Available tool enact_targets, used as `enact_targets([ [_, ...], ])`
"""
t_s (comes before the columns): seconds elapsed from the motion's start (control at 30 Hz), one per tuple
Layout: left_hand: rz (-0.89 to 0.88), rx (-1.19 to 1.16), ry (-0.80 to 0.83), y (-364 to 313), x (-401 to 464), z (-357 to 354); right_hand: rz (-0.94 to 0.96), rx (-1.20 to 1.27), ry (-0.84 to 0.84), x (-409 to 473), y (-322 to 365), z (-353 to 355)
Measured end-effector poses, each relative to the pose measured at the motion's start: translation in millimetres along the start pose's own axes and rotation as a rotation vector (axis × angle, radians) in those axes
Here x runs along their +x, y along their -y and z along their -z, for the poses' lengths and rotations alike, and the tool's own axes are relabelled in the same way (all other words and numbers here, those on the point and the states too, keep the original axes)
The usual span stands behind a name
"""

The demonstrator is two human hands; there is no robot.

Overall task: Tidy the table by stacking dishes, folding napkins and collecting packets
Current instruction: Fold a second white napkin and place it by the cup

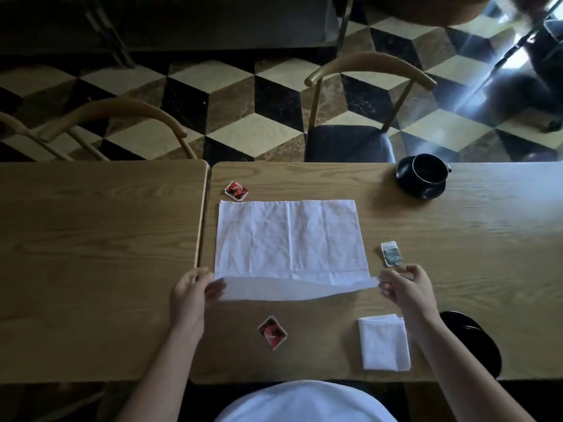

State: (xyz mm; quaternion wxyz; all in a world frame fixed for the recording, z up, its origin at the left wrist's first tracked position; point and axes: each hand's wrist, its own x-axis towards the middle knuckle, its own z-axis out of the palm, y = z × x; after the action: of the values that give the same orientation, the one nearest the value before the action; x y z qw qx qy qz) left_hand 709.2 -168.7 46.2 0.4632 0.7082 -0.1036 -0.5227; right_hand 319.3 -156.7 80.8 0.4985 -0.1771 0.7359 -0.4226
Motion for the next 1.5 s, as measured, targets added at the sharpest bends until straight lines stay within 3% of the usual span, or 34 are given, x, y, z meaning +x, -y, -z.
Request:
enact_targets([
  [0.2, 0.045, 0.122, 0.188, -34, 57, -37, -0.156, 0.072, 0.203, 84, 32, -18],
  [0.33, -0.016, 0.453, -0.012, -40, 101, -67, -0.221, -0.006, 0.299, 134, 41, -33],
  [0.43, -0.103, 0.570, -0.127, -51, 125, -87, -0.073, -0.335, 0.166, 163, 43, -45],
  [0.53, -0.157, 0.668, -0.071, -56, 151, -108, 0.119, -0.636, 0.056, 186, 48, -58],
  [0.63, -0.190, 0.758, -0.037, -55, 170, -123, 0.194, -0.782, 0.073, 206, 50, -67],
  [1.0, -0.206, 0.838, -0.060, -56, 202, -134, 0.194, -0.941, 0.089, 240, 56, -83],
  [1.3, -0.173, 0.927, -0.084, -61, 205, -136, 0.145, -0.912, 0.077, 245, 56, -90],
  [1.37, -0.256, 1.018, -0.155, -67, 198, -140, 0.135, -0.877, -0.004, 239, 57, -94],
  [1.43, -0.458, 1.084, -0.213, -69, 182, -144, 0.248, -0.875, -0.121, 224, 53, -97],
  [1.5, -0.674, 1.083, -0.129, -58, 156, -152, 0.396, -0.848, -0.086, 195, 42, -107],
])
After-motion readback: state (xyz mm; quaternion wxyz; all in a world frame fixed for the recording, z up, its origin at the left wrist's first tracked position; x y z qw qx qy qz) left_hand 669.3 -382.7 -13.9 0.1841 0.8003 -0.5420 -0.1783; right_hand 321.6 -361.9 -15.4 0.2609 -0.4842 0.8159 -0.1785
